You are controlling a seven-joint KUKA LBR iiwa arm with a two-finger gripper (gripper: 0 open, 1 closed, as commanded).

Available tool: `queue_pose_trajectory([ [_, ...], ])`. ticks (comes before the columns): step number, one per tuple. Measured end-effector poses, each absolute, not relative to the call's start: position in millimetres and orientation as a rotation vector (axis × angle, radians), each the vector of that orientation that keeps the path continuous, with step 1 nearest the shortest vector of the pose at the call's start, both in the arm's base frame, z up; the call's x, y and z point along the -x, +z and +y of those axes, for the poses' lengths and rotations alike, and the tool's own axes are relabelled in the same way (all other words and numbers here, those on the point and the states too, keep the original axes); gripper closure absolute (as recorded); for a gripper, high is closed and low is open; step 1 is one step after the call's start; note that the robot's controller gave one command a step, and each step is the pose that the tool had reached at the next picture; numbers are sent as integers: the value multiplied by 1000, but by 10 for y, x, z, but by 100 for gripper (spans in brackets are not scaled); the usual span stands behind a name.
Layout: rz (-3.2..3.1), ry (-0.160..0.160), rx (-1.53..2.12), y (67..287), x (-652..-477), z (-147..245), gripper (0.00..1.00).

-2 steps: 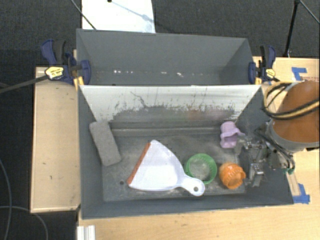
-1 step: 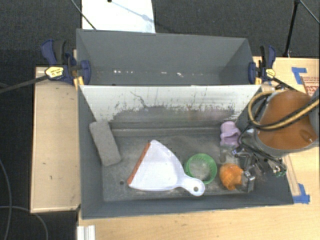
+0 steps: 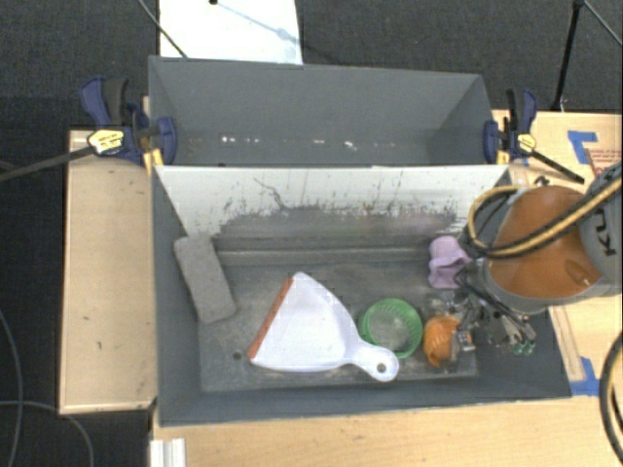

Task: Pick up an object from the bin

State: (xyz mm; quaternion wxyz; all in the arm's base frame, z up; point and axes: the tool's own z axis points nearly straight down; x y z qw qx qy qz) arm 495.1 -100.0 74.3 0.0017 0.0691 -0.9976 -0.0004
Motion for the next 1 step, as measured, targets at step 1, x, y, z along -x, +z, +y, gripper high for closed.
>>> queue_pose_trajectory([
  [1,-3131,-1,-219,743,-4951,-1000,100],
])
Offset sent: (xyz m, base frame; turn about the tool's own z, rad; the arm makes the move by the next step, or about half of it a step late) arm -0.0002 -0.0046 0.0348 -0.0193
